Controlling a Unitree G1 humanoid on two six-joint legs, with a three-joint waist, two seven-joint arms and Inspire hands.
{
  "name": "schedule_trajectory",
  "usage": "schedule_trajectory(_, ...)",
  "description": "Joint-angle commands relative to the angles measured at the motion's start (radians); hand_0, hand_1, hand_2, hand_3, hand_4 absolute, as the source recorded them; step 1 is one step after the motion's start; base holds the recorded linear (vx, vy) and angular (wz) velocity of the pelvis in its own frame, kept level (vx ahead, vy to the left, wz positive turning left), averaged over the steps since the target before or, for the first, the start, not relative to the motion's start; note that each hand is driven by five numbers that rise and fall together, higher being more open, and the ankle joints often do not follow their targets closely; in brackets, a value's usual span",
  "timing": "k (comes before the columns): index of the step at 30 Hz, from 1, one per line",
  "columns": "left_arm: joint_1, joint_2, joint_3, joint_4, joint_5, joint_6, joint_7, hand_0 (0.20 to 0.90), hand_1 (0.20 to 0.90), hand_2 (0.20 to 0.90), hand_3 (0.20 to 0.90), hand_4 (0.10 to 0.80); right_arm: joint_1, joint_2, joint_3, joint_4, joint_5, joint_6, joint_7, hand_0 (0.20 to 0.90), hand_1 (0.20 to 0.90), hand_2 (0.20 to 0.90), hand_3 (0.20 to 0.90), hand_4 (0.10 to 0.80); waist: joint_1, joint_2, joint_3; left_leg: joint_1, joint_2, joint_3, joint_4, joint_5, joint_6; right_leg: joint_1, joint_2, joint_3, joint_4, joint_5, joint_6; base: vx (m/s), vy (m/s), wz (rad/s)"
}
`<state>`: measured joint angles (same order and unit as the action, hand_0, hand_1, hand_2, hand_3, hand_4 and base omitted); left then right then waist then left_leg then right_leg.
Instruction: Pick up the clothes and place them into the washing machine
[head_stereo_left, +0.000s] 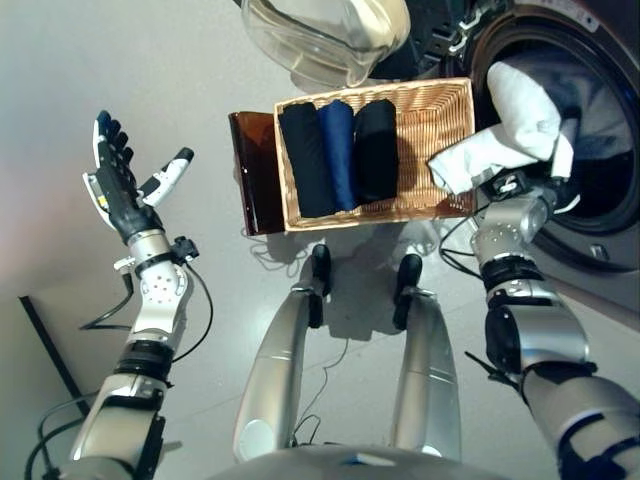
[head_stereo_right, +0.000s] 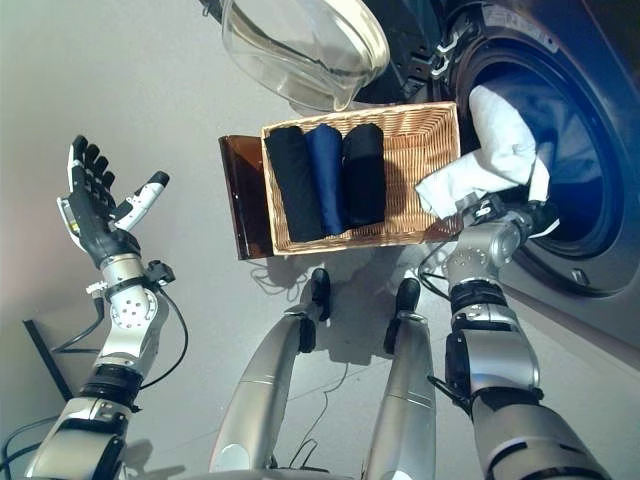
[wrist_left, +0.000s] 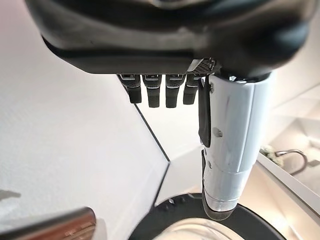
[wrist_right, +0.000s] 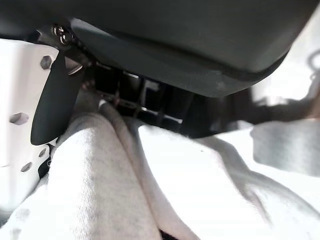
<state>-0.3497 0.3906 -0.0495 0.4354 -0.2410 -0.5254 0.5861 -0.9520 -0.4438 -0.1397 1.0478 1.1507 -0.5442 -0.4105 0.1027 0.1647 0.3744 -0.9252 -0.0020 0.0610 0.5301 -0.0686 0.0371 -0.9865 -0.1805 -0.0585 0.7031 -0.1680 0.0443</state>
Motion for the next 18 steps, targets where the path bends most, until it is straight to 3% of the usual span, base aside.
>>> schedule_trajectory(1, 0.058, 0.047, 0.044, -0.027, -0.011, -0.083, -0.008, 0.9, 0.9, 0.9, 0.9, 0.8, -0.07, -0.145, 0.043, -0.04, -0.015, -0.127, 0.064, 0.2, 0.2, 0.2, 0.2, 0.3, 0.018, 0.011, -0.118, 0.048, -0.011, -0.022, -0.025, -0.086, -0.053, 0.091, 0.022, -0.019, -0.14, 0.026, -0.027, 0.017, -0.017, 0.1)
schedule_trajectory(11, 0.146, 0.046, 0.033, 0.034, -0.061, -0.062, -0.065, 0.9, 0.9, 0.9, 0.9, 0.8, -0.252, -0.414, 0.088, 0.067, -0.077, -0.081, -0.027, 0.2, 0.2, 0.2, 0.2, 0.3, 0.06, 0.057, -0.134, 0.077, -0.028, -0.038, -0.137, -0.011, -0.074, 0.091, 0.0, -0.019, -0.161, 0.027, -0.024, 0.002, -0.026, 0.12)
schedule_trajectory(18, 0.178, 0.068, 0.044, 0.047, -0.059, -0.063, -0.064, 0.9, 0.9, 0.9, 0.9, 0.8, -0.287, -0.537, 0.138, 0.032, -0.168, -0.069, -0.081, 0.2, 0.2, 0.2, 0.2, 0.3, 0.063, 0.077, -0.135, 0.102, -0.033, -0.043, -0.218, 0.039, -0.089, 0.086, -0.008, -0.017, -0.17, 0.022, -0.023, 0.0, -0.018, 0.12)
